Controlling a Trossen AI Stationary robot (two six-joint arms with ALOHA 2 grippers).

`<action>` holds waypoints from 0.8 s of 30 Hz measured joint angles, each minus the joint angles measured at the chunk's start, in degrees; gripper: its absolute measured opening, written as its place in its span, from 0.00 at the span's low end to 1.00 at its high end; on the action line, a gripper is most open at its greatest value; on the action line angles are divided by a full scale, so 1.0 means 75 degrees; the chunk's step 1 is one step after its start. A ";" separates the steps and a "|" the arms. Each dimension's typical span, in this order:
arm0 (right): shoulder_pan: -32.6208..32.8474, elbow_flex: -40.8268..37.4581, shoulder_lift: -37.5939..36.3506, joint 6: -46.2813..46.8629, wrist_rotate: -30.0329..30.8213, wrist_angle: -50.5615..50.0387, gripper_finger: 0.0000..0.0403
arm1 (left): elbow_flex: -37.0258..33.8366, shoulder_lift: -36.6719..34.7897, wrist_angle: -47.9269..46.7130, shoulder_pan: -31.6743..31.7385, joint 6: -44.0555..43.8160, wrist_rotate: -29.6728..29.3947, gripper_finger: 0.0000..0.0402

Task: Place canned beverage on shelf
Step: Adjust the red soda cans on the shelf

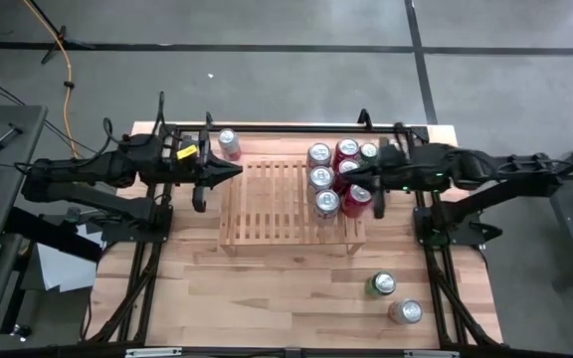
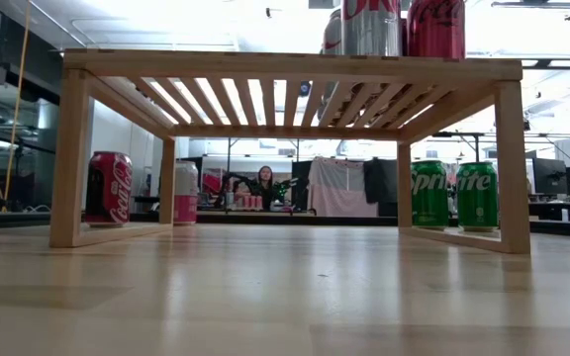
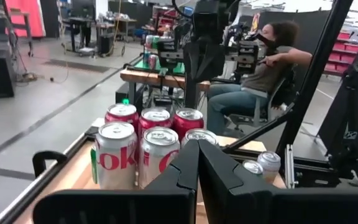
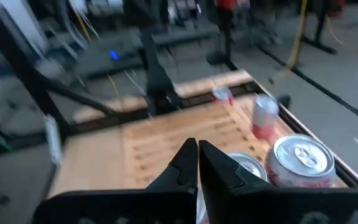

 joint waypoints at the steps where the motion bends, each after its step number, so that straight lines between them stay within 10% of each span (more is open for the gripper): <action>1: 0.0004 -0.0250 -0.0256 0.0006 -0.0033 0.0337 0.00 | 0.0000 -0.0036 0.0017 0.0000 0.0067 -0.0001 0.00; 11: -0.0003 -0.2838 -0.2054 0.0026 -0.0073 0.3779 0.00 | -0.1755 -0.0368 0.2764 0.0017 -0.0150 -0.0009 0.00; 24: -0.0017 -0.3069 -0.2068 0.0344 0.0011 0.4325 0.00 | -0.1935 -0.0458 0.3170 0.0026 -0.0749 -0.0361 0.00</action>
